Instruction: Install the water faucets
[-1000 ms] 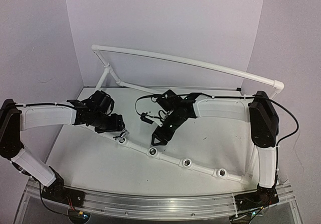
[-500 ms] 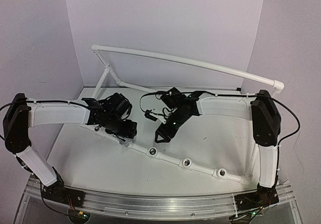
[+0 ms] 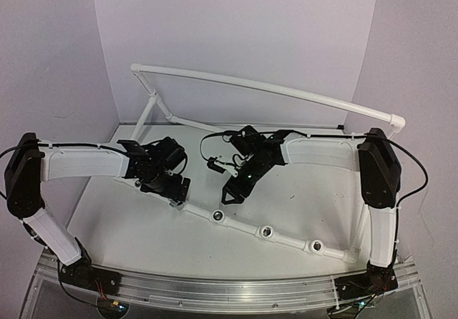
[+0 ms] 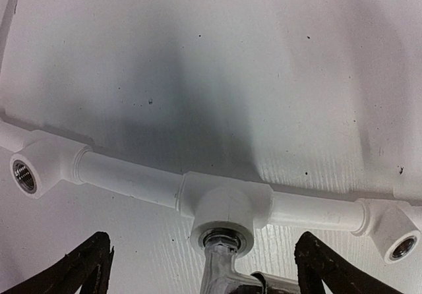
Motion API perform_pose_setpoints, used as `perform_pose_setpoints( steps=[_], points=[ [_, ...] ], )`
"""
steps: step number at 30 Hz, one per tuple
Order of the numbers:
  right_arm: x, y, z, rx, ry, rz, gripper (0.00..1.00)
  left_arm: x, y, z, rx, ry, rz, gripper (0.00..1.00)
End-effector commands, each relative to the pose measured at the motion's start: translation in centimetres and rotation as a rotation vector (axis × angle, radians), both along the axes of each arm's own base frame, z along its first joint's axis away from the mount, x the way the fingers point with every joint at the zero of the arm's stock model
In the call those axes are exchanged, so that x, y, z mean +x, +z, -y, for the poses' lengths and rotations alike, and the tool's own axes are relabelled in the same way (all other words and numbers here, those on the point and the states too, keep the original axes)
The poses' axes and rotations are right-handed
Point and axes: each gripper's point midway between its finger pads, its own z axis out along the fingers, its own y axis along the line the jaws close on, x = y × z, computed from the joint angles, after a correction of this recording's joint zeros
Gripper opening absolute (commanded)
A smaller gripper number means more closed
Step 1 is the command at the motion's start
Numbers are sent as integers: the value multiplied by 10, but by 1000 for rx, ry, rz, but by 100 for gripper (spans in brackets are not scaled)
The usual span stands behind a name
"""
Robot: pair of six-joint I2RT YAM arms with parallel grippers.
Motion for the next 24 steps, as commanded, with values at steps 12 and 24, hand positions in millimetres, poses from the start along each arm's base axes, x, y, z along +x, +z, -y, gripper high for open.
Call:
perform_pose_setpoints(
  steps=[12,24],
  points=[
    [1,25,2,35,-8,37,71,-31,0,-12,-58,31,-42,100],
    [1,27,2,37,-14,37,72,-47,-10,-38,-14,82,-68,100]
  ],
)
